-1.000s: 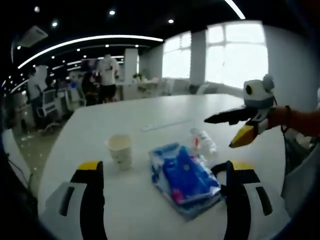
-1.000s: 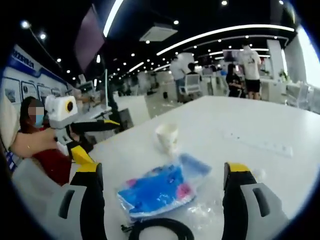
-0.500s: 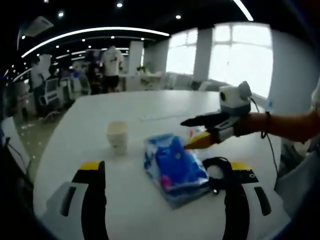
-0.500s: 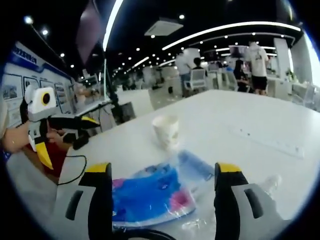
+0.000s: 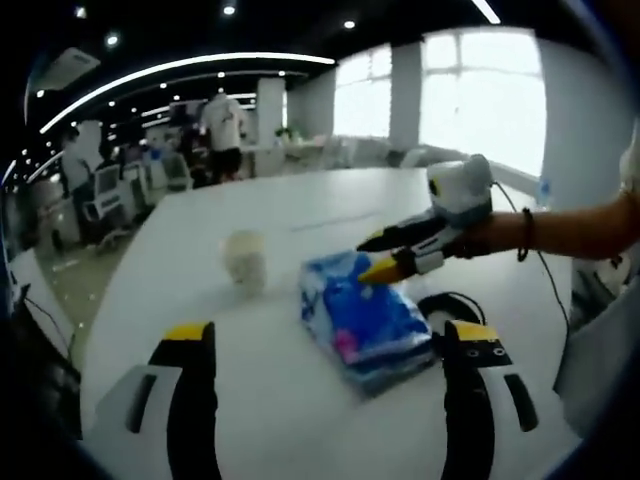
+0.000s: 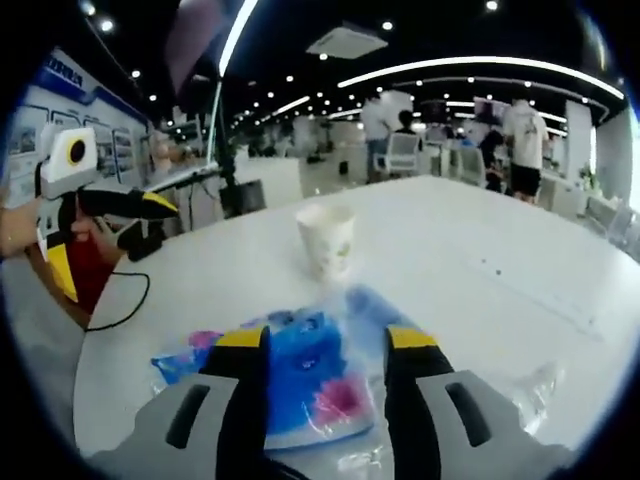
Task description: Arrange the tabletop items into an orderly group along one side of the table until the central work area is clear of visible clutter.
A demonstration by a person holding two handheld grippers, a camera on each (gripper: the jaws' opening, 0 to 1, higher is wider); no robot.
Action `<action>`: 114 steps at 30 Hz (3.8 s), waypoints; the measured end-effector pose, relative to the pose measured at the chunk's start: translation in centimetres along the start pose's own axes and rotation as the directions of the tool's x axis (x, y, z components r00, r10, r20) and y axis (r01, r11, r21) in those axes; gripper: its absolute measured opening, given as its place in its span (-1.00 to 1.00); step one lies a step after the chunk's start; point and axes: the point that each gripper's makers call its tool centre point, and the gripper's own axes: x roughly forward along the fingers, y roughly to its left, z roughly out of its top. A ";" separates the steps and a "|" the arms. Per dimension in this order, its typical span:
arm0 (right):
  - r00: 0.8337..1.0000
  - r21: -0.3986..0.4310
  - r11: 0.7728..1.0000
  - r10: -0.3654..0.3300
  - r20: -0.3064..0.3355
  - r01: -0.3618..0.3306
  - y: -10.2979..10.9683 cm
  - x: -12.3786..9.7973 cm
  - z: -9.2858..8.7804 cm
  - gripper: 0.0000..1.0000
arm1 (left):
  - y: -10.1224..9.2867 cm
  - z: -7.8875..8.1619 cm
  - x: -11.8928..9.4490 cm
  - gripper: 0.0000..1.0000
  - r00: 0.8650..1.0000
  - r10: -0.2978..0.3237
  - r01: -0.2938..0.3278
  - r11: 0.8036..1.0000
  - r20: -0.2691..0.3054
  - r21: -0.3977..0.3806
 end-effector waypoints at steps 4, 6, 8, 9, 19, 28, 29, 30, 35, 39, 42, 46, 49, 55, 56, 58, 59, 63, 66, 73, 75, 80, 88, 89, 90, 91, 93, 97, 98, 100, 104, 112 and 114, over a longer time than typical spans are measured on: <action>0.999 -0.008 1.000 -0.006 -0.034 0.006 -0.1 0.2 -0.9 -0.26 | 0.1 0.0 0.0 0.79 1.000 -0.004 0.004 1.000 0.007 -0.013; 0.998 -0.025 1.000 -0.009 -0.059 0.007 -0.2 0.3 -1.5 -0.36 | -0.1 0.0 0.0 0.78 1.000 -0.006 0.006 1.000 0.005 0.006; 0.998 -0.020 1.000 -0.019 -0.065 0.018 -0.3 0.4 -1.7 -0.42 | -0.2 0.0 0.1 0.79 1.000 -0.006 0.006 1.000 0.001 0.025; 0.998 -0.007 1.000 -0.021 -0.065 0.021 -0.4 0.4 -1.7 -0.44 | -0.2 -0.1 0.2 0.79 1.000 -0.006 0.006 1.000 -0.004 0.026; 0.995 0.034 0.998 -0.050 -0.088 0.054 -0.7 0.6 -2.2 -0.85 | 0.0 -0.3 0.3 0.70 1.000 -0.003 0.003 1.000 -0.014 0.030; 0.990 0.169 0.979 -0.098 -0.099 0.114 -1.2 0.2 -2.2 -0.94 | 0.1 -0.2 0.3 0.67 1.000 0.009 -0.009 0.999 -0.009 0.045; 0.991 0.185 0.976 -0.103 -0.091 0.118 -1.3 0.0 -1.9 -0.94 | 0.1 -0.2 0.3 0.67 1.000 0.010 -0.009 0.999 -0.011 0.047; 0.991 0.171 0.978 -0.104 -0.086 0.118 -1.3 -0.3 -1.7 -0.95 | 0.0 -0.2 0.3 0.67 1.000 0.008 -0.008 0.999 -0.011 0.047; 0.990 0.181 0.974 -0.129 -0.063 0.139 -1.6 -1.0 -0.7 -0.96 | -0.2 -0.3 0.4 0.67 1.000 0.000 0.001 0.999 -0.015 0.050; 0.988 0.207 0.966 -0.150 -0.042 0.155 -1.8 -1.7 0.2 -0.97 | -0.4 -0.4 0.5 0.66 1.000 -0.006 0.007 0.999 -0.019 0.051; 0.986 0.222 0.961 -0.166 -0.019 0.166 -2.0 -2.4 1.1 -0.98 | -0.5 -0.4 0.6 0.66 1.000 -0.011 0.012 0.999 -0.021 0.053; 0.980 0.221 0.956 -0.199 -0.002 0.194 -2.6 -3.6 1.9 -0.98 | -0.7 -0.5 0.7 0.66 1.000 -0.017 0.018 0.998 -0.024 0.058; 0.974 0.222 0.950 -0.227 0.003 0.221 -3.5 -4.8 2.2 -0.98 | -0.9 -0.4 0.8 0.66 1.000 -0.021 0.022 0.998 -0.024 0.060; 0.961 0.213 0.939 -0.278 0.001 0.271 -5.3 -7.0 2.1 -0.98 | -1.4 -0.2 1.0 0.67 0.999 -0.036 0.037 0.997 -0.016 0.065; 0.959 0.215 0.937 -0.282 0.003 0.275 -5.6 -7.3 2.1 -0.98 | -1.5 -0.2 1.1 0.67 0.999 -0.039 0.040 0.997 -0.015 0.065; 0.953 0.219 0.930 -0.303 0.002 0.295 -6.3 -8.2 2.1 -0.98 | -1.8 -0.4 1.2 0.67 0.999 -0.049 0.050 0.997 -0.020 0.066; 0.950 0.214 0.928 -0.314 0.001 0.306 -6.7 -8.6 2.1 -0.98 | -2.0 -0.5 1.3 0.67 0.998 -0.053 0.055 0.996 -0.027 0.069; 0.930 0.242 0.902 -0.367 -0.013 0.359 -8.3 -10.5 1.6 -0.98 | -2.4 -0.5 1.4 0.67 0.997 -0.067 0.069 0.995 -0.028 0.074; 0.927 0.243 0.898 -0.375 -0.019 0.368 -9.0 -11.5 1.2 -0.98 | -2.5 -0.6 1.5 0.68 0.997 -0.068 0.070 0.995 -0.030 0.077; 0.895 0.206 0.871 -0.442 -0.062 0.445 -11.2 -14.2 -0.5 -0.98 | -2.8 -0.8 1.8 0.67 0.996 -0.077 0.080 0.994 -0.038 0.080; 0.886 0.199 0.863 -0.459 -0.072 0.464 -11.7 -14.7 -0.9 -0.98 | -2.8 -0.8 1.8 0.67 0.996 -0.078 0.080 0.994 -0.038 0.079; 0.860 0.175 0.842 -0.500 -0.107 0.511 -13.4 -16.3 -2.4 -0.98 | -2.7 -0.9 1.8 0.67 0.996 -0.075 0.078 0.994 -0.039 0.078; 0.819 0.172 0.801 -0.556 -0.144 0.574 -15.7 -18.4 -4.3 -0.98 | -2.7 -0.6 1.7 0.70 0.997 -0.077 0.078 0.995 -0.020 0.061; 0.816 0.169 0.798 -0.560 -0.146 0.578 -15.8 -18.7 -4.4 -0.98 | -2.7 -0.6 1.7 0.70 0.997 -0.077 0.078 0.995 -0.019 0.062; 0.813 0.168 0.796 -0.563 -0.147 0.581 -16.0 -18.9 -4.5 -0.98 | -2.7 -0.6 1.7 0.70 0.997 -0.078 0.079 0.995 -0.017 0.061; 0.809 0.162 0.793 -0.569 -0.148 0.588 -16.0 -19.1 -4.5 -0.98 | -2.7 -0.5 1.7 0.70 0.997 -0.077 0.078 0.995 -0.013 0.057; 0.796 0.139 0.785 -0.584 -0.160 0.603 -16.1 -19.5 -4.8 -0.98 | -2.6 -0.6 1.7 0.69 0.997 -0.079 0.079 0.995 -0.013 0.052; 0.764 0.148 0.752 -0.613 -0.200 0.642 -16.7 -20.5 -6.0 -0.98 | -2.3 -0.8 1.7 0.69 0.997 -0.069 0.070 0.996 -0.022 0.056; 0.758 0.150 0.746 -0.617 -0.212 0.649 -16.9 -20.7 -6.4 -0.98 | -2.3 -0.8 1.6 0.69 0.997 -0.067 0.068 0.996 -0.023 0.056; 0.737 0.160 0.723 -0.630 -0.245 0.672 -17.3 -21.2 -7.2 -0.98 | -2.3 -0.8 1.6 0.69 0.998 -0.067 0.068 0.996 -0.023 0.055; 0.696 0.197 0.672 -0.650 -0.304 0.714 -17.8 -22.1 -8.6 -0.97 | -2.3 -0.8 1.6 0.69 0.998 -0.064 0.065 0.996 -0.024 0.059; 0.652 0.275 0.592 -0.670 -0.356 0.758 -18.6 -22.7 -10.0 -0.97 | -2.3 -0.7 1.6 0.70 0.998 -0.068 0.068 0.996 -0.014 0.061; 0.641 0.284 0.575 -0.674 -0.368 0.767 -18.7 -22.6 -10.2 -0.97 | -2.3 -0.8 1.6 0.69 0.997 -0.068 0.069 0.995 -0.020 0.066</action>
